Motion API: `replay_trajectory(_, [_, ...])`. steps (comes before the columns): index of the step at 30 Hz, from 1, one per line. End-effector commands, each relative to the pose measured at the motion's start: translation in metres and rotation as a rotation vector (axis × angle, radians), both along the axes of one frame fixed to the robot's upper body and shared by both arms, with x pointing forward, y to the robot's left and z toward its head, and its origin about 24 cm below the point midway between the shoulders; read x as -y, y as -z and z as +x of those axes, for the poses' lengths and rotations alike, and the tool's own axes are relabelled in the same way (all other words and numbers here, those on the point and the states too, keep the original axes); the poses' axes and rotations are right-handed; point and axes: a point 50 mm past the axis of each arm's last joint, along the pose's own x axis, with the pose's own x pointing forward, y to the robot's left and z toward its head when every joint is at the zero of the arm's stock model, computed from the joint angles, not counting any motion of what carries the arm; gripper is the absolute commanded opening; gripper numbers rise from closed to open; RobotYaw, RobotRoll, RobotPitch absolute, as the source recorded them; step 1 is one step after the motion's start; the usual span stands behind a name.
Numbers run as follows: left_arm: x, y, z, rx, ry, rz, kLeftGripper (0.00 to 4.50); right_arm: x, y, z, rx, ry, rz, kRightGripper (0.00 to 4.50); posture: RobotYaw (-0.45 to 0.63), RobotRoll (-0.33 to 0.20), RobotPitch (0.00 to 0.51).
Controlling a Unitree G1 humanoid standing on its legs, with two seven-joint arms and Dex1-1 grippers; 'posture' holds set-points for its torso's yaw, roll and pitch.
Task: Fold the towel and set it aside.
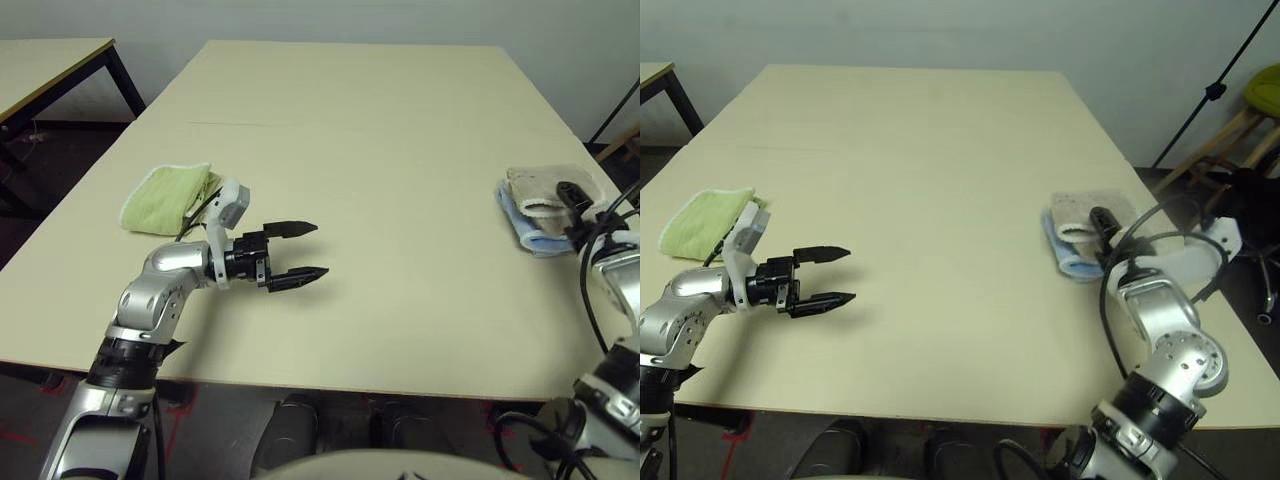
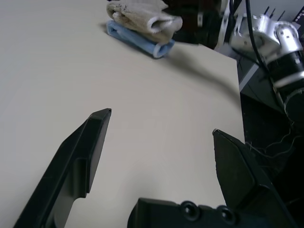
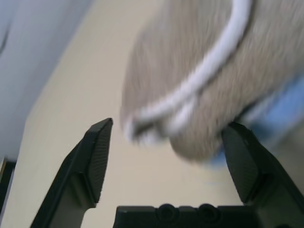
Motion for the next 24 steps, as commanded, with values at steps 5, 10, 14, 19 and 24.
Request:
replay_trajectory(5, [0.003,0.003,-0.006,-0.064,-0.104,-0.03,4.5,-0.045,-0.015,-0.001,0.034,-0.195,-0.042,4.47,0.06,0.0,0.111])
replay_trajectory(10, [0.001,-0.01,-0.004,-0.031,-0.204,-0.114,4.5,-0.049,-0.029,0.002,0.085,-0.296,-0.205,4.47,0.07,0.0,0.11])
replay_trajectory(14, [-0.018,-0.021,0.008,0.107,-0.47,-0.179,4.5,-0.044,-0.043,0.01,0.205,-0.276,-0.359,4.47,0.09,0.0,0.104])
replay_trajectory(19, [-0.046,-0.016,0.014,0.191,-0.795,-0.165,4.5,-0.033,-0.053,0.014,0.383,-0.208,-0.682,4.47,0.11,0.0,0.103])
replay_trajectory(24, [-0.079,-0.008,0.016,0.344,-1.124,-0.095,4.5,-0.027,-0.041,0.017,0.427,-0.122,-0.927,4.47,0.11,0.0,0.103])
